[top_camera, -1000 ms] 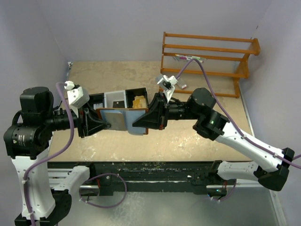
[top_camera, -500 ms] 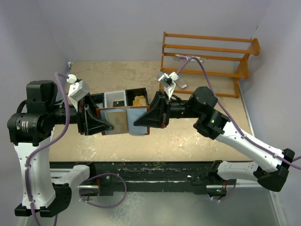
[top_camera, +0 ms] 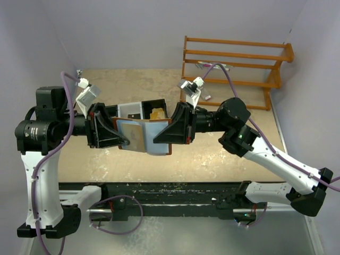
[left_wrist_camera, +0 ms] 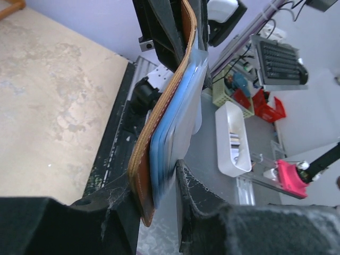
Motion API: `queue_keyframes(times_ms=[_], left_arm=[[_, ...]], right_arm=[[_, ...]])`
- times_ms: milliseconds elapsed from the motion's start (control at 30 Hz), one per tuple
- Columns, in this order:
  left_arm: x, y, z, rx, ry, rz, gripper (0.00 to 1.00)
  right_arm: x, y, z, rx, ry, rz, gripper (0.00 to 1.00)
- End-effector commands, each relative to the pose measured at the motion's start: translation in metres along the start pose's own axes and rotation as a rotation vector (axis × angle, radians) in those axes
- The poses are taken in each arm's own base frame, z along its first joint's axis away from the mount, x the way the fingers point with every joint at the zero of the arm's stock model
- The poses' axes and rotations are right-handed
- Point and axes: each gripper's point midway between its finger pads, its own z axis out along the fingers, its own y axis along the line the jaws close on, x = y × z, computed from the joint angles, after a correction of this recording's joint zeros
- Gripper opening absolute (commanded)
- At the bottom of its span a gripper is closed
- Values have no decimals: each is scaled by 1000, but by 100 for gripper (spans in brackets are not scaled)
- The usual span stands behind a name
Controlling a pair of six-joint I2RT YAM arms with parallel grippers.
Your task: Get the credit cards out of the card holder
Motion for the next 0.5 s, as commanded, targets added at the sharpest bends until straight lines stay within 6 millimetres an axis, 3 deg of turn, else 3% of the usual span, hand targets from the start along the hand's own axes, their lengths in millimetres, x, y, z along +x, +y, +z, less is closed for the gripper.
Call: queue_keyframes(times_ms=[0,233,467], left_arm=[[-14,-8,-1,107,-40,-31,32],[-14,-24,-3,113,-44,37,48],[-6,-27,-2,60,-27,91,50]], right_arm=[[-16,37,-4,-109,-42,-7,0],[-15,-1,-1,21,-61,40,0],[-15,-11,-3,35,-66,19,0]])
